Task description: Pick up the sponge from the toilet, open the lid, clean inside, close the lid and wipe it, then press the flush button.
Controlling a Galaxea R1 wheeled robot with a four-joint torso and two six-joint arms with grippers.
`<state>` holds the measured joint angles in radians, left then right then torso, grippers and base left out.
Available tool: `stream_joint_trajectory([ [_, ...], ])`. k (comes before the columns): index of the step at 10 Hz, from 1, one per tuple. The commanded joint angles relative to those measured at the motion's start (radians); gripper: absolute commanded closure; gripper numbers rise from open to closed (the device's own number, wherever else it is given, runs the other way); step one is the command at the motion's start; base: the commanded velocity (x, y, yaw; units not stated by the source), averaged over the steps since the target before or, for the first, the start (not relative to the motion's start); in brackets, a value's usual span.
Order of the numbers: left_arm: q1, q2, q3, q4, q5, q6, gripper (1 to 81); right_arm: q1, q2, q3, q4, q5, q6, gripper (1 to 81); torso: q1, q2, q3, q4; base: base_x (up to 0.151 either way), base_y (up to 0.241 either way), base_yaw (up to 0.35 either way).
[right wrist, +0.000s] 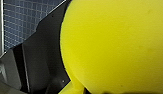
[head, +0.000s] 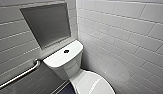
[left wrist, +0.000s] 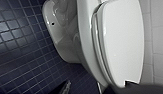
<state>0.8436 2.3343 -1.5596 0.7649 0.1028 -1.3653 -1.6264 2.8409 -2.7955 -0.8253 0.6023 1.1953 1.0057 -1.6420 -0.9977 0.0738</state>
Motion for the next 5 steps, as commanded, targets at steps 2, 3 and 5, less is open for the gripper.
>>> stream_joint_trajectory([
  [2,0.220,-0.114,0.033,0.274,-0.006,0.006,1.0,-0.016,0.022,-0.007,-0.020,-0.105,0.003,81.1,0.000,0.000,0.000,0.000,0.000,0.000,0.000],
  [3,0.258,-0.117,0.030,0.293,-0.008,0.008,1.0,-0.014,0.036,-0.005,-0.012,-0.174,-0.008,81.1,0.000,0.000,0.000,0.000,0.000,0.000,0.000],
  [5,0.300,-0.119,0.038,0.335,-0.008,0.014,1.0,-0.020,0.037,0.018,0.097,-0.184,-0.149,81.1,0.000,0.000,0.000,0.000,0.000,0.000,0.000],
])
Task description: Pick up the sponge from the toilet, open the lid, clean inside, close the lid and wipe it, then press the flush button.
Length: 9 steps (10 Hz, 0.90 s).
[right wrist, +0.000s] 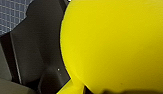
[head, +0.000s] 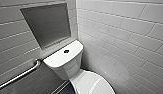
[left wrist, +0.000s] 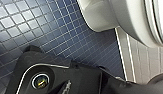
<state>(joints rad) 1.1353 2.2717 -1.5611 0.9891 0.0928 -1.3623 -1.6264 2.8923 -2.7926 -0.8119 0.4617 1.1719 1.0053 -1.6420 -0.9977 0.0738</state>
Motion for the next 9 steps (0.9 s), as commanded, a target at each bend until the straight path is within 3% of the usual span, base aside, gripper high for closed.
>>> stream_joint_trajectory([
  [1,0.025,-0.052,0.041,0.112,0.002,0.015,1.0,-0.030,-0.025,0.056,0.250,-0.046,-0.281,81.1,0.000,0.000,0.000,0.000,0.000,0.000,0.000],
  [3,0.053,-0.041,0.038,0.115,0.002,0.046,1.0,-0.031,-0.133,0.279,0.538,-0.093,-0.559,81.1,0.000,0.000,0.000,0.000,0.000,0.000,0.000],
  [4,0.071,-0.040,0.041,0.115,0.001,0.063,1.0,-0.031,-0.213,0.435,0.709,-0.103,-0.724,81.1,0.000,0.000,0.000,0.000,0.000,0.000,0.000],
  [6,0.109,-0.032,0.038,0.123,0.001,0.101,1.0,-0.010,-0.352,0.719,1.073,-0.106,-1.109,81.1,0.000,0.000,0.000,0.000,0.000,0.000,0.000],
  [7,0.134,-0.027,0.038,0.137,-0.008,0.120,1.0,0.005,-0.388,0.792,1.176,-0.109,-1.225,81.1,0.000,0.000,0.000,0.000,0.000,0.000,0.000],
  [8,0.171,-0.027,0.033,0.166,-0.033,0.138,1.0,0.024,-0.435,0.876,1.236,-0.125,-1.285,81.1,0.000,0.000,0.000,0.000,0.000,0.000,0.000],
  [9,0.209,-0.027,0.030,0.206,-0.054,0.153,1.0,0.036,-0.474,0.944,1.245,-0.135,-1.286,81.1,0.000,0.000,0.000,0.000,0.000,0.000,0.000],
])
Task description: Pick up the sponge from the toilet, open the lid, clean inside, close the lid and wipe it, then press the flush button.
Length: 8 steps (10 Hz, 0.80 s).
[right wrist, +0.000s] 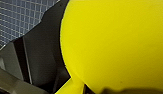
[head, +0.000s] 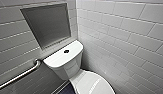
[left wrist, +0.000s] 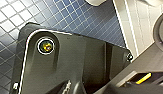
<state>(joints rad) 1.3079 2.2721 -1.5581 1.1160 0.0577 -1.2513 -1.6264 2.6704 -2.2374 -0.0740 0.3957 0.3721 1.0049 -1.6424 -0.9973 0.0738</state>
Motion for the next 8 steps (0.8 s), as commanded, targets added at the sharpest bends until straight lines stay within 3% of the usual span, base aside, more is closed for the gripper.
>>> stream_joint_trajectory([
  [1,0.078,-0.028,0.026,0.135,-0.022,0.049,1.0,0.038,-0.308,0.487,0.499,-0.062,-0.477,81.1,0.000,0.000,0.000,0.000,0.000,0.000,0.000],
  [3,0.136,-0.010,-0.011,0.211,-0.025,0.050,1.0,0.059,-0.396,0.611,0.499,-0.064,-0.476,81.1,0.000,0.000,0.000,0.000,0.000,0.000,0.000],
  [8,0.221,0.092,-0.173,0.254,-0.091,0.052,1.0,0.148,-0.565,0.870,0.494,-0.046,-0.486,81.1,-0.001,0.000,0.000,0.000,0.000,0.000,0.000],
])
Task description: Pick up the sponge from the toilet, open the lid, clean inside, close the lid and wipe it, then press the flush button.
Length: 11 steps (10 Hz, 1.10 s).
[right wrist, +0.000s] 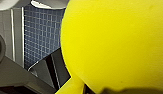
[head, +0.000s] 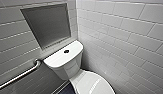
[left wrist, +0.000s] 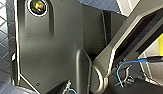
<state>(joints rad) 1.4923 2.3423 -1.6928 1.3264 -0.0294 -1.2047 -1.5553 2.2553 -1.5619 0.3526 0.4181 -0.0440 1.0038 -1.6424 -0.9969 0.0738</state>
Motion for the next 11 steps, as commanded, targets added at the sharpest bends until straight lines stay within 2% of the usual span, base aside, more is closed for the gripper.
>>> stream_joint_trajectory([
  [1,0.042,0.049,-0.081,0.043,-0.004,0.005,1.0,0.123,-0.185,0.228,0.075,-0.068,-0.068,81.1,0.000,0.000,0.000,0.000,0.000,0.000,0.000],
  [3,0.058,0.089,-0.130,0.047,-0.026,0.005,1.0,0.252,-0.271,0.297,0.082,-0.082,-0.060,81.1,0.000,0.000,0.000,0.000,0.000,0.000,0.000],
  [5,0.069,0.123,-0.196,0.042,-0.061,0.005,1.0,0.419,-0.314,0.313,0.131,-0.153,-0.057,81.1,0.000,0.000,0.000,0.000,0.000,0.000,0.000],
  [6,0.076,0.150,-0.243,0.043,-0.076,0.005,1.0,0.491,-0.302,0.300,0.138,-0.197,-0.056,81.1,0.000,0.000,0.000,0.000,0.000,0.000,0.000],
  [8,0.095,0.196,-0.304,0.050,-0.080,0.005,1.0,0.644,-0.262,0.251,0.206,-0.299,-0.056,81.1,0.000,0.000,0.000,0.000,0.000,0.000,0.000],
  [9,0.108,0.210,-0.333,0.050,-0.080,0.005,1.0,0.715,-0.223,0.216,0.212,-0.356,-0.056,81.1,0.000,0.000,0.000,0.000,0.000,0.000,0.000],
  [11,0.122,0.244,-0.392,0.048,-0.081,0.007,1.0,0.807,-0.149,0.152,0.223,-0.424,-0.056,81.1,0.000,0.000,0.000,0.000,0.000,0.000,0.000],
])
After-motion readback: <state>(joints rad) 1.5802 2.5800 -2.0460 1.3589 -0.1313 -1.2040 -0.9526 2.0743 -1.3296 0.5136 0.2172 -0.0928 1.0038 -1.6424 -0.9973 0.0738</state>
